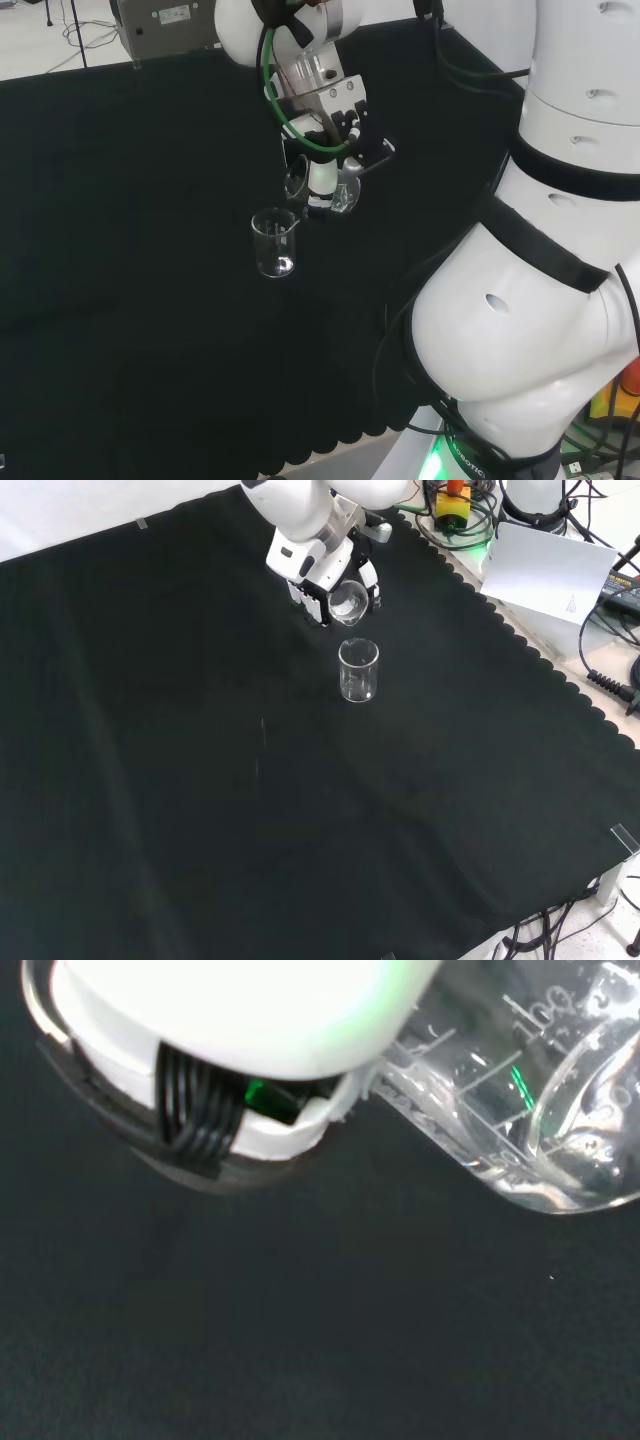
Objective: Pour the water from the handheld beaker into the one on the table.
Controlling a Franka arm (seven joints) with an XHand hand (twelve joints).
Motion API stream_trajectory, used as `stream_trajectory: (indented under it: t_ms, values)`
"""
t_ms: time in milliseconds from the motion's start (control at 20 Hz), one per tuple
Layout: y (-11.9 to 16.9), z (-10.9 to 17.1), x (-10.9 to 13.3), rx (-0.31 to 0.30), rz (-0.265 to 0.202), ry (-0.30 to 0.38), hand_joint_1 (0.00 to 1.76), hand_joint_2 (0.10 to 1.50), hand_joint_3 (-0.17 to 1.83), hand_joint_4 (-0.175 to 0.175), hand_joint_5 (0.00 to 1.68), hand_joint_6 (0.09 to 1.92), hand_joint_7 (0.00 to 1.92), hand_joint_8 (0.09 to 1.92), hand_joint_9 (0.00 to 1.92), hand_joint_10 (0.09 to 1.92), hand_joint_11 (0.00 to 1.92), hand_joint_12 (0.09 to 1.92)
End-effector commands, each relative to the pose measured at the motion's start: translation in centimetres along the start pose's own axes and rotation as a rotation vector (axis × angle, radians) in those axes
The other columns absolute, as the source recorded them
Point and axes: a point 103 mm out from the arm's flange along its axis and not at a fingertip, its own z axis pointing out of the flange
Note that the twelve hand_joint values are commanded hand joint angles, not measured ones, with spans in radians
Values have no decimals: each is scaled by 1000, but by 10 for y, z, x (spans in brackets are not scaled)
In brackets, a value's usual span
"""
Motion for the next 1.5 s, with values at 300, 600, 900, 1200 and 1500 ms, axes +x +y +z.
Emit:
stream_trajectory:
  t_ms: [300, 600, 900, 1200, 1500]
  values:
    - [2, -4, 19, 95, 28, -101, 1550, 584, 622, -175, 1470, 99, 1481, 368, 1618, 207, 1168, 792]
    - [3, -8, 26, 122, 36, -131, 1550, 582, 626, -175, 1469, 103, 1480, 371, 1616, 212, 1168, 796]
    - [4, -8, 28, 147, 55, -153, 1551, 581, 629, -175, 1467, 107, 1480, 372, 1615, 215, 1168, 797]
    - [5, -8, 31, 172, 73, -205, 1551, 581, 630, -175, 1464, 114, 1480, 373, 1613, 219, 1168, 799]
    - [5, -10, 33, 187, 86, -220, 1551, 581, 630, -175, 1460, 121, 1479, 374, 1612, 220, 1168, 800]
